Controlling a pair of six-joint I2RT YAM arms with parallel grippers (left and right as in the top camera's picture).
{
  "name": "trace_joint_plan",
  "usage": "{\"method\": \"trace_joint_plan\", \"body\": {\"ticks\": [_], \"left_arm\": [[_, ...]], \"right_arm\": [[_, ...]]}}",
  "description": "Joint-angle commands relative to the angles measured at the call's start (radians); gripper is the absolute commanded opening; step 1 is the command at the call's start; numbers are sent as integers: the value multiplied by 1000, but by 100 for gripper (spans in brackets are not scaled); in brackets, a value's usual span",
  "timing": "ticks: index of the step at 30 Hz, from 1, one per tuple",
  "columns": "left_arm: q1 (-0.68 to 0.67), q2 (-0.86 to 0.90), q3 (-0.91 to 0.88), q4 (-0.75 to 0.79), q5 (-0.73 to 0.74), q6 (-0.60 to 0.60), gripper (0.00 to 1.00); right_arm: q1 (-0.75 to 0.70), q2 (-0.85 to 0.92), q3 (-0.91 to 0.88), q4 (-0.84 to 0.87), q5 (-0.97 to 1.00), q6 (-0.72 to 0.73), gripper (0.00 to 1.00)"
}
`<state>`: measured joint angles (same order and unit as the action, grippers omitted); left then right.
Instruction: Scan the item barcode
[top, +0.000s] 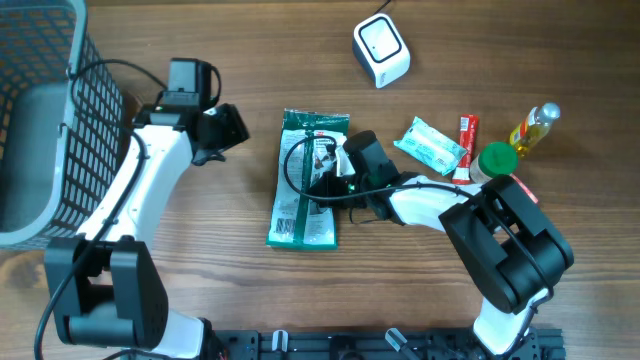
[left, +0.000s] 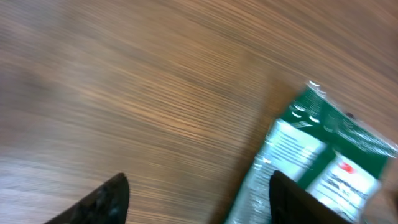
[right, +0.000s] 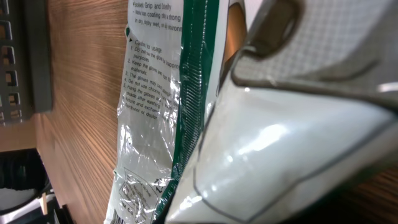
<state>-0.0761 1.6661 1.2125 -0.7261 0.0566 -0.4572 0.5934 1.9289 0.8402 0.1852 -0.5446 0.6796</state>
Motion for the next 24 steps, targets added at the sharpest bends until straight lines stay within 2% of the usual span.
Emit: {"method": "trace_joint_plan", "body": {"ticks": [1, 4, 6, 10, 13, 14, 15, 24], "left_arm": [[35, 4, -2, -23, -96, 8, 67], [43, 4, -3, -39, -97, 17, 68], [41, 4, -3, -38, -96, 97, 68], [41, 4, -5, -41, -100, 167, 75], [41, 4, -5, -36, -146, 204, 79], [41, 4, -5, -39, -164, 204, 93], [41, 4, -5, -45, -164, 204, 100], [41, 4, -5, -42, -152, 177, 100]], "right_arm": [[8, 29, -14, 1, 28, -60, 4], [8, 29, -14, 0, 28, -82, 4], [8, 29, -14, 0, 28, -124, 4], [8, 29, -14, 0, 29, -169, 4], [8, 29, -14, -20, 29, -280, 4], [8, 29, -14, -23, 29, -291, 4], [8, 29, -14, -25, 29, -290, 4], [8, 29, -14, -25, 29, -290, 4]]}}
